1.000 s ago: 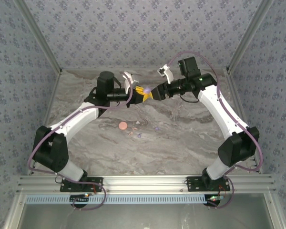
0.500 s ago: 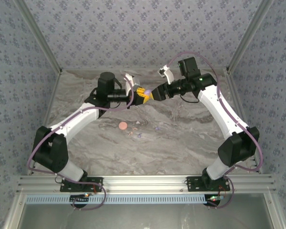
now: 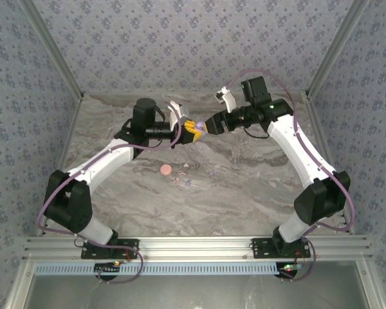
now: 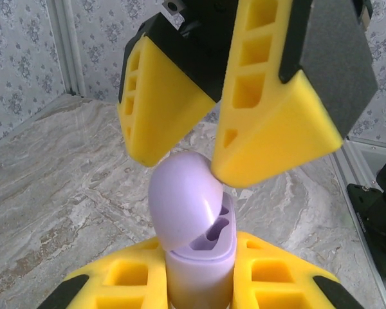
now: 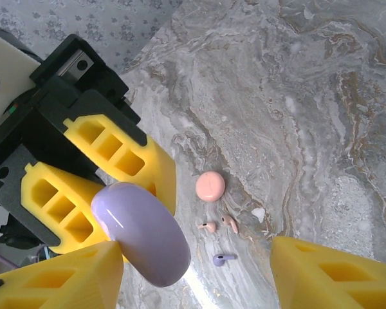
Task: Insert the wireless bluetooth earbuds into the charging case
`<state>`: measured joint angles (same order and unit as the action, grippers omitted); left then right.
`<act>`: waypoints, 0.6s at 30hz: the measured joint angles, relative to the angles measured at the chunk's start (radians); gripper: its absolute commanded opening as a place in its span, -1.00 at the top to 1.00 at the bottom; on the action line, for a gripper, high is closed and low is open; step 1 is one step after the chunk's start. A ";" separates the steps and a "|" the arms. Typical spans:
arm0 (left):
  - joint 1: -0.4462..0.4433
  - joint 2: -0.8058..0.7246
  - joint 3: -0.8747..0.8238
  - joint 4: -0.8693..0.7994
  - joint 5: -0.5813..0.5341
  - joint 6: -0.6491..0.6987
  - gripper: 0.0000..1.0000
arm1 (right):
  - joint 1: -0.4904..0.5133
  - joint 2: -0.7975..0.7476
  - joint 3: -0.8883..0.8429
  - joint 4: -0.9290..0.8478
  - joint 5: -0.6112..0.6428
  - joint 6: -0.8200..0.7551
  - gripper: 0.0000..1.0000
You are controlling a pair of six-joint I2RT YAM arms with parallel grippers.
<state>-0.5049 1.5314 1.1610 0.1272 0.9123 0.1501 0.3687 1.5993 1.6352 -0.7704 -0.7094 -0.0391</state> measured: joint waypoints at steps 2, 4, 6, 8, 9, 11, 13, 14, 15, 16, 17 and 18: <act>-0.002 0.000 0.000 -0.005 0.001 0.000 0.72 | -0.003 0.000 0.000 0.007 0.008 0.005 -0.27; -0.004 0.000 -0.001 -0.012 0.011 0.000 0.72 | -0.006 0.000 0.002 0.015 0.019 0.008 -0.27; -0.009 0.000 -0.001 -0.010 0.021 -0.001 0.72 | -0.010 0.000 0.003 0.015 0.034 0.009 -0.28; -0.013 0.000 -0.001 -0.011 0.019 -0.002 0.72 | -0.010 0.000 0.003 0.013 0.042 0.009 -0.28; -0.013 0.000 -0.001 -0.011 0.019 -0.002 0.72 | -0.009 0.000 0.004 0.011 0.045 0.010 -0.28; -0.013 0.000 -0.001 -0.011 0.019 -0.004 0.72 | -0.009 0.000 0.006 0.009 0.051 0.010 -0.28; -0.013 0.000 -0.001 -0.011 0.018 -0.005 0.72 | -0.009 0.000 0.006 0.010 0.053 0.014 -0.28; -0.013 0.000 -0.001 -0.011 0.014 -0.005 0.72 | -0.009 0.000 0.006 0.010 0.056 0.016 -0.28; -0.013 0.000 -0.001 -0.012 0.005 -0.006 0.72 | -0.009 0.000 0.006 0.010 0.060 0.017 -0.28; -0.013 0.000 -0.001 -0.014 -0.007 -0.009 0.72 | -0.010 0.000 0.006 0.011 0.067 0.020 -0.29; -0.013 0.000 -0.001 -0.016 -0.017 -0.012 0.72 | -0.011 0.000 0.006 0.011 0.072 0.021 -0.29; -0.013 0.000 -0.001 -0.020 -0.034 -0.018 0.72 | -0.015 0.000 0.006 0.011 0.079 0.024 -0.29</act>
<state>-0.5179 1.5314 1.1603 0.1070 0.8783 0.1326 0.3538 1.5997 1.6413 -0.7589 -0.6300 -0.0151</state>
